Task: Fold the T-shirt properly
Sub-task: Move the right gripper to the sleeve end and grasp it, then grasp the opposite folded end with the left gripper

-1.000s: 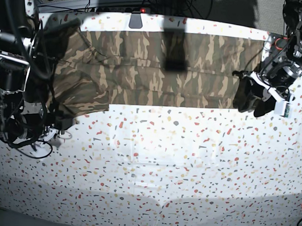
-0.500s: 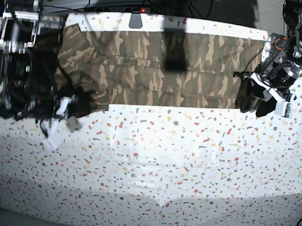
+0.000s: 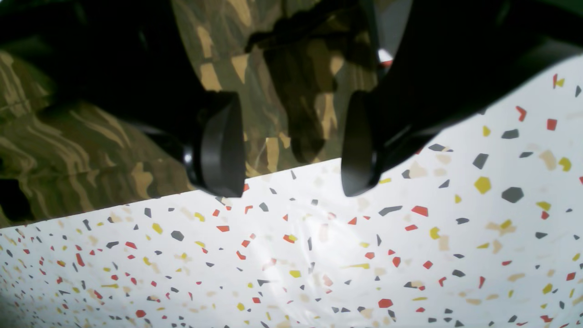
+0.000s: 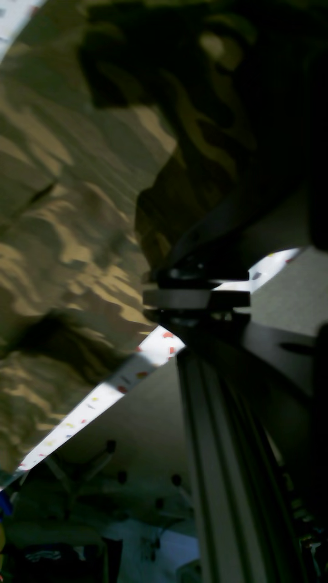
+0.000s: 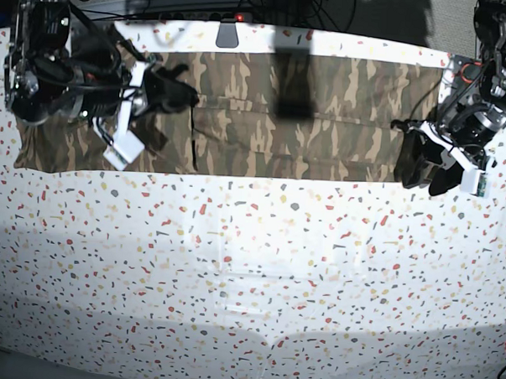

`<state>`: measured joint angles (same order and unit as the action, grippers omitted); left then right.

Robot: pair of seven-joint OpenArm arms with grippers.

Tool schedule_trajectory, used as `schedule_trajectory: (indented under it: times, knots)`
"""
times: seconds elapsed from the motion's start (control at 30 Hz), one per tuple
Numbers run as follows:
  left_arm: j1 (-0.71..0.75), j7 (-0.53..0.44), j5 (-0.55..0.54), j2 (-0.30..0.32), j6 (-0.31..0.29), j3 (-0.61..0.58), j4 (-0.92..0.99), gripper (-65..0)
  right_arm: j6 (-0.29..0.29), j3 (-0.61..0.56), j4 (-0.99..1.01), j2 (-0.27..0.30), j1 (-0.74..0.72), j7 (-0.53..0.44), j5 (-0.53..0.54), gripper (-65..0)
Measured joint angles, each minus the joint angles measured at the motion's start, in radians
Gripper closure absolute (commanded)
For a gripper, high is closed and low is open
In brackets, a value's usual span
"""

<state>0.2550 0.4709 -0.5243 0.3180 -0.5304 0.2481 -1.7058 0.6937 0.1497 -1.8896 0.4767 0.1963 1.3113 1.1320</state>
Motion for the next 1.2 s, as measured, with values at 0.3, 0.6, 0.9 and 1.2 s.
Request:
schedule_trajectory:
  times: [0.3, 0.6, 0.9, 1.2]
  knots:
    - [0.000, 0.000, 0.000, 0.000, 0.000, 0.000, 0.000, -32.9, 0.000, 0.000, 0.000, 0.000, 0.015, -0.002, -0.003, -26.8]
    - [0.000, 0.000, 0.000, 0.000, 0.000, 0.000, 0.000, -32.9, 0.000, 0.000, 0.000, 0.000, -0.044, -0.069, -0.008, -36.4]
    - [0.002, 0.004, 0.000, 0.000, 0.000, 0.002, 0.000, -32.9, 0.000, 0.001, 0.000, 0.000, -0.162, -0.245, -0.341, -36.4]
    - [0.085, 0.069, -0.114, 0.000, -0.049, 0.210, 0.000, -32.9, -0.001, 0.020, 0.200, -0.003, -0.163, -0.398, -0.457, -36.4]
